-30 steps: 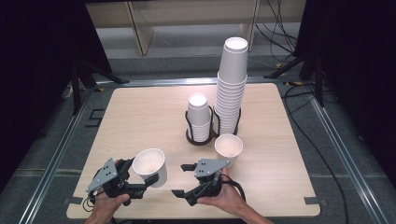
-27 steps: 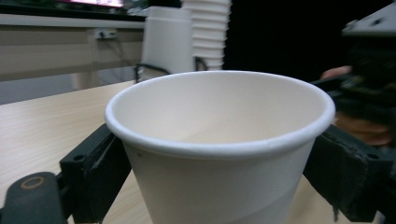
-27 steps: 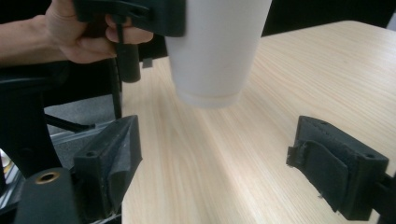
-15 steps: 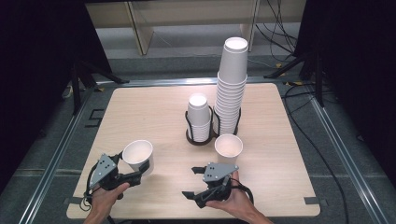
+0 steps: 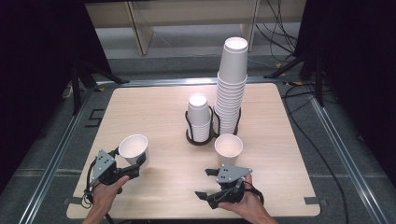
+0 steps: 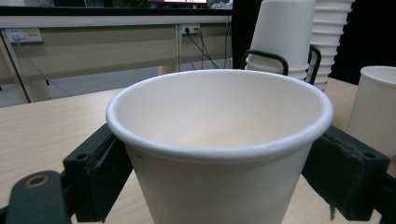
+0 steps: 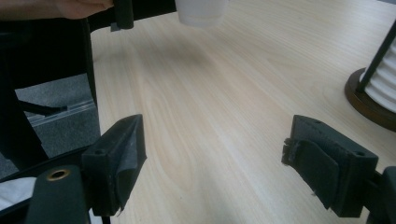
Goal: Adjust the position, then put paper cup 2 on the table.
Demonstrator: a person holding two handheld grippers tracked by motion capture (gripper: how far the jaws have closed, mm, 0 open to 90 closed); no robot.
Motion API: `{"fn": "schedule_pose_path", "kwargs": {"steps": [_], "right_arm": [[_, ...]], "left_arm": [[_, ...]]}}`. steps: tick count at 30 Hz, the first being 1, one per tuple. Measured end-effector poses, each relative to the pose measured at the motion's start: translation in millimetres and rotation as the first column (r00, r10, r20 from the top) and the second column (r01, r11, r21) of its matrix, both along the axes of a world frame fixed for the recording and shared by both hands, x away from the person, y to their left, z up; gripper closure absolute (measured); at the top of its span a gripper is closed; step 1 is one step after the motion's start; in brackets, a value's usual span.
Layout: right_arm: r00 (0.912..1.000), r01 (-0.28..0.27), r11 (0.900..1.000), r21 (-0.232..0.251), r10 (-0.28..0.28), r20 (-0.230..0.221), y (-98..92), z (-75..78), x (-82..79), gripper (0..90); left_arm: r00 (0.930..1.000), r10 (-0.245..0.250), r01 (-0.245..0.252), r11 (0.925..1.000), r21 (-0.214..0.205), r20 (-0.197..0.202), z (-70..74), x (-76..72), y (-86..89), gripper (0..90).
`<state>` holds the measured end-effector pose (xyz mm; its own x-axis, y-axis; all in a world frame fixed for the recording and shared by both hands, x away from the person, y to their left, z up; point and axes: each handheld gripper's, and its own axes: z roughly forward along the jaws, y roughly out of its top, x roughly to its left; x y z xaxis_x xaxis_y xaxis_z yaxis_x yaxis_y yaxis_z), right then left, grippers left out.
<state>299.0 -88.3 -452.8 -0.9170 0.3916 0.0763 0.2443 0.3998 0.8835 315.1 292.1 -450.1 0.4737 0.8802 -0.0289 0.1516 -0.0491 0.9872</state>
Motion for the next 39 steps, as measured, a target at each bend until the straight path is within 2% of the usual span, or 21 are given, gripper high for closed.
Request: {"fn": "schedule_pose_path", "kwargs": {"steps": [1,3,5,6,8,12,15,17,19,21,22,23,24,25,26,27,30,32,33,37,39], "right_arm": [[1.0,-0.003,1.0,0.003,0.003,-0.004,-1.8,0.1,-0.3,20.4],[1.0,0.002,1.0,0.001,-0.002,0.002,-4.8,-0.1,-1.0,20.4],[1.0,0.007,1.0,0.0,-0.007,-0.002,-7.1,-0.6,-2.4,20.4],[0.9999,0.011,0.9999,-0.002,-0.011,-0.007,-8.2,-0.8,-3.7,20.4],[0.9997,0.017,0.9998,-0.007,-0.017,-0.018,-11.6,-1.5,-5.9,20.3],[0.9992,0.038,0.999,-0.021,-0.039,-0.012,-20.2,-3.3,-10.2,20.2],[0.9978,0.057,0.9982,-0.018,-0.057,-0.032,-28.1,-4.9,-12.9,20.3],[0.9976,0.064,0.9976,-0.026,-0.065,-0.026,-32.2,-5.2,-13.2,20.4],[0.997,0.068,0.9974,-0.023,-0.069,-0.035,-34.2,-5.8,-14.3,20.6],[0.9972,0.06,0.9982,-0.01,-0.06,-0.045,-35.6,-6.8,-14.6,20.6],[0.9973,0.057,0.9983,-0.009,-0.058,-0.045,-36.0,-7.1,-14.6,20.7],[0.9974,0.055,0.9984,-0.009,-0.056,-0.046,-36.2,-7.1,-14.6,20.7],[0.9976,0.06,0.9981,-0.013,-0.06,-0.036,-36.6,-6.8,-14.7,20.8],[0.9976,0.052,0.9986,-0.008,-0.053,-0.046,-36.2,-7.0,-14.6,20.9],[0.9975,0.051,0.9987,-0.006,-0.051,-0.048,-35.8,-6.8,-14.8,21.0],[0.9976,0.047,0.9989,-0.006,-0.047,-0.051,-35.6,-6.6,-14.9,21.1],[0.9982,0.046,0.9989,-0.011,-0.046,-0.038,-35.7,-6.2,-15.0,21.2],[0.9979,0.051,0.9986,-0.016,-0.052,-0.039,-35.9,-5.3,-15.6,21.3],[0.9979,0.049,0.9987,-0.014,-0.049,-0.041,-35.8,-5.1,-15.5,21.4],[0.9976,0.04,0.9992,-0.004,-0.04,-0.056,-35.9,-5.3,-15.1,21.6],[0.9982,0.038,0.9993,-0.003,-0.038,-0.046,-36.2,-4.9,-15.0,21.7]], "left_arm": [[0.9999,-0.006,0.006,0.9999,-0.009,0.011,-1.4,1.7,0.4,13.4],[0.9998,0.011,-0.012,0.9998,-0.017,-0.013,-0.5,0.5,2.5,13.4],[0.9999,0.008,-0.008,0.9996,-0.028,0.007,-2.0,2.4,3.3,13.4],[0.9997,0.02,-0.02,0.9997,-0.015,-0.014,-1.6,0.7,4.3,13.4],[0.9996,0.024,-0.024,0.9996,-0.013,-0.014,-2.0,1.2,5.3,13.4],[0.9997,0.022,-0.022,0.9993,-0.031,0.007,-4.5,3.4,6.2,13.4],[0.9989,0.035,-0.036,0.9991,-0.022,-0.029,-8.2,3.7,7.6,13.4],[0.9993,0.031,-0.031,0.9989,-0.034,-0.022,-11.6,6.4,8.0,13.4],[0.9981,0.048,-0.049,0.9985,-0.024,-0.04,-12.5,5.3,8.6,13.4],[0.9991,0.038,-0.039,0.9986,-0.037,-0.02,-15.8,7.7,8.8,13.4],[0.999,0.04,-0.041,0.9986,-0.033,-0.021,-16.6,8.0,8.8,13.4],[0.9978,0.05,-0.051,0.9986,-0.015,-0.044,-16.7,6.8,9.2,13.4],[0.9981,0.045,-0.045,0.9989,-0.015,-0.043,-18.2,7.9,9.2,13.4],[0.9986,0.041,-0.042,0.999,-0.018,-0.034,-20.0,9.5,9.2,13.3],[0.9972,0.049,-0.049,0.9988,-0.006,-0.057,-20.3,8.6,10.0,13.3],[0.9983,0.04,-0.041,0.999,-0.02,-0.042,-22.2,10.7,9.8,13.2],[0.995,0.052,-0.052,0.9986,-0.004,-0.085,-23.6,10.9,11.2,13.1],[0.995,0.048,-0.048,0.9988,0.0,-0.087,-23.8,10.6,11.1,13.1],[0.9969,0.038,-0.039,0.9992,-0.01,-0.068,-25.4,12.5,10.1,13.0],[0.9944,0.039,-0.037,0.9991,0.019,-0.098,-27.3,12.0,9.1,12.8],[0.9956,0.03,-0.028,0.9994,0.019,-0.089,-29.3,13.5,8.6,12.9]]}}
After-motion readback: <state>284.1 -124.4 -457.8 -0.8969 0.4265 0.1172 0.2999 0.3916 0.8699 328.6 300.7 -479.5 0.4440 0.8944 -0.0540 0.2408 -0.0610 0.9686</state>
